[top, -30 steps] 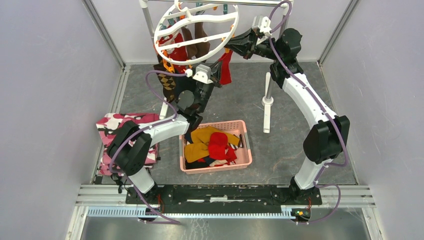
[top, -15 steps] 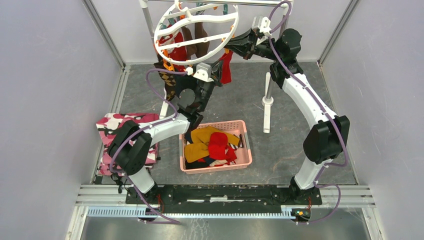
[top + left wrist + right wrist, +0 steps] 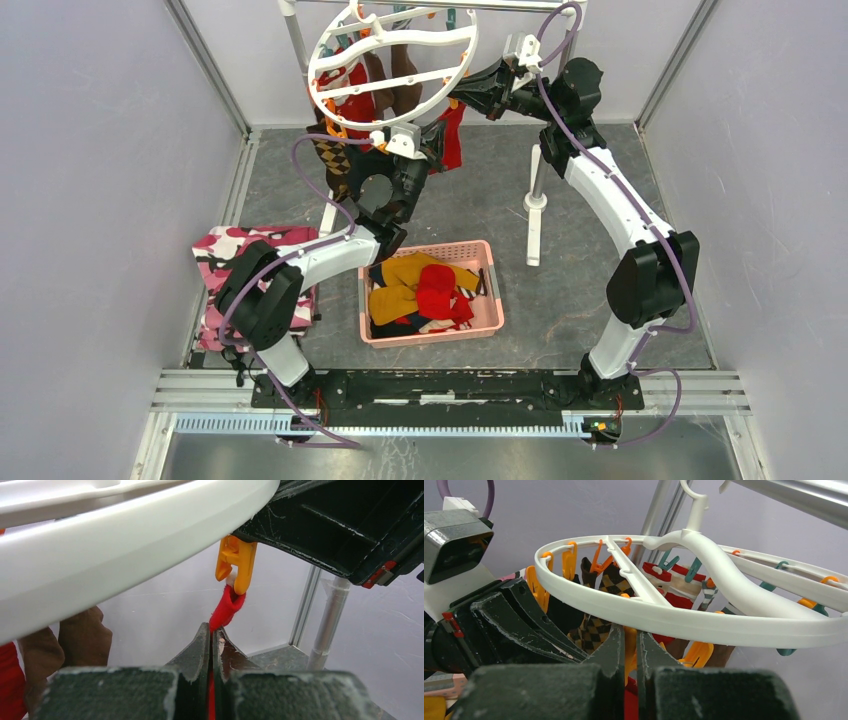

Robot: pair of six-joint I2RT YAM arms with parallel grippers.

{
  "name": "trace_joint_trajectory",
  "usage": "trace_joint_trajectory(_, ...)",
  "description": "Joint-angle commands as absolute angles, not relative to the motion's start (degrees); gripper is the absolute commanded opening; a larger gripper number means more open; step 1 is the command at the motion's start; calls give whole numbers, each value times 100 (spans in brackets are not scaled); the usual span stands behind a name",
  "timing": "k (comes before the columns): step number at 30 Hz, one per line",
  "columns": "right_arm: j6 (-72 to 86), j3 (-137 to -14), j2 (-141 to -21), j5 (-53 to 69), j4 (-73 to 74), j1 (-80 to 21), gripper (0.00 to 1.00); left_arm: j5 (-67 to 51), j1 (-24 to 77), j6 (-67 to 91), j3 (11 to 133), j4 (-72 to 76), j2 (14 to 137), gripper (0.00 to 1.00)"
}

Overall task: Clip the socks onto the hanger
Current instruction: Clamp the sock onto the hanger.

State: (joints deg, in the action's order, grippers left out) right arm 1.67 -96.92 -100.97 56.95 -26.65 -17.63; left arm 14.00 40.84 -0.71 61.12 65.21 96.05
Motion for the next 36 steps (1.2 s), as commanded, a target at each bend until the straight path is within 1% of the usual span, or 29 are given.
trace_joint_trajectory(1,233,-9668,-9835,5840,-2681,-1790,0,1514,4078,223,6306,6697,9397,2)
trace_joint_trajectory(16,309,-9722,-9827,5818,-2742,-1795,0,1730,4078,288,6494,6135,9340,2)
trace_joint_trajectory(23,249,-9677,-9826,5810,-2698,-1799,0,1494,4079,450,6489,6249,9273,2)
trace_joint_trajectory(36,226,-9608,-9791,5836,-2650,-1801,0,1418,4078,659,6561,6109,9165,2)
